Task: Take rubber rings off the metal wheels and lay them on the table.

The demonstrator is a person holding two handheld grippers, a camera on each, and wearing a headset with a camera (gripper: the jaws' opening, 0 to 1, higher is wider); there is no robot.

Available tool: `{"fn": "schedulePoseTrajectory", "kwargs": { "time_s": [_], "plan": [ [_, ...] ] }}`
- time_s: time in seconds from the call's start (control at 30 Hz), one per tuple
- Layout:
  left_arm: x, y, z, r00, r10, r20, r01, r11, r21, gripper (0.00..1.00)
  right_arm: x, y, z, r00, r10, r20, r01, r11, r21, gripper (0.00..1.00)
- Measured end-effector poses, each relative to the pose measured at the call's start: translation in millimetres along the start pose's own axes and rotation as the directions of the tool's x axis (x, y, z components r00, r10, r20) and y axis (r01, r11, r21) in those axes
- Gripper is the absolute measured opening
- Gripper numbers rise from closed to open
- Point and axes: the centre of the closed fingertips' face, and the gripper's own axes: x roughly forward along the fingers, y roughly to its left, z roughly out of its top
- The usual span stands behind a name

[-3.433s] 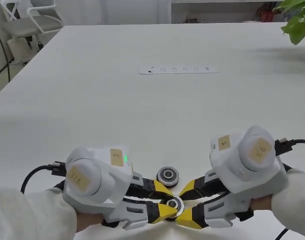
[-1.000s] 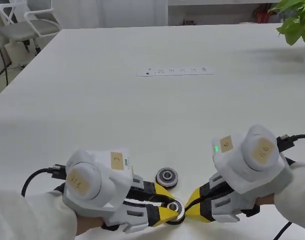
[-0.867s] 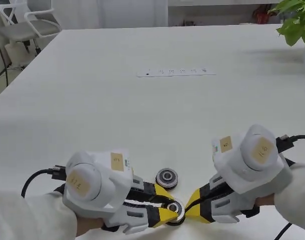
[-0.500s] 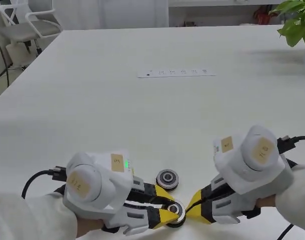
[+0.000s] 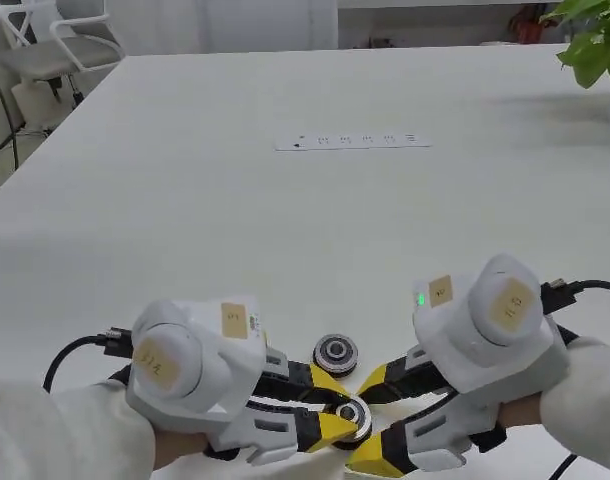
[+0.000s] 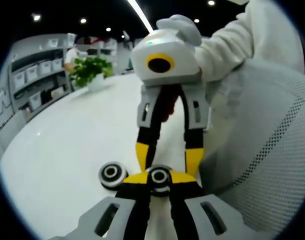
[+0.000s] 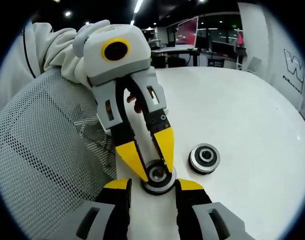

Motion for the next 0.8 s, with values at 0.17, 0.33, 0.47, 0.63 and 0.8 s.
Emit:
{"fn": "schedulePoseTrajectory", "kwargs": {
  "time_s": [0.17,0.33,0.47,0.63,0.8],
  "plan": [
    [-0.2,-0.1,0.1,1.0,0.0,-0.001,0.0,1.0,0.001,0.14,-6.6,-6.3,-1.7,0.9999,-0.014,0.002,0.014,1.0,0.0,0.24],
    [-0.1,-0.5,0.3,1.0,-0.002,0.0,0.002,1.0,0.002,0.14,-8.5,-6.2,-4.7,0.9996,-0.01,-0.027,0.008,0.999,-0.05,0.21],
    [-1.4,1.8,-0.6,1.0,0.006,-0.004,-0.006,1.0,-0.001,0.14,-15.7,-11.5,-13.6,0.9983,-0.016,-0.055,0.013,0.999,-0.046,0.03],
    [-1.1,2.0,-0.6,1.0,0.006,-0.005,-0.006,1.0,-0.001,0.14,-14.0,-11.9,-11.7,0.9986,-0.02,-0.048,0.018,0.999,-0.037,0.0],
    [-1.0,2.0,-0.6,1.0,0.007,-0.004,-0.007,1.0,-0.001,0.14,-13.2,-14.1,-11.4,0.998,-0.03,-0.056,0.028,0.999,-0.023,0.0]
  ]
}}
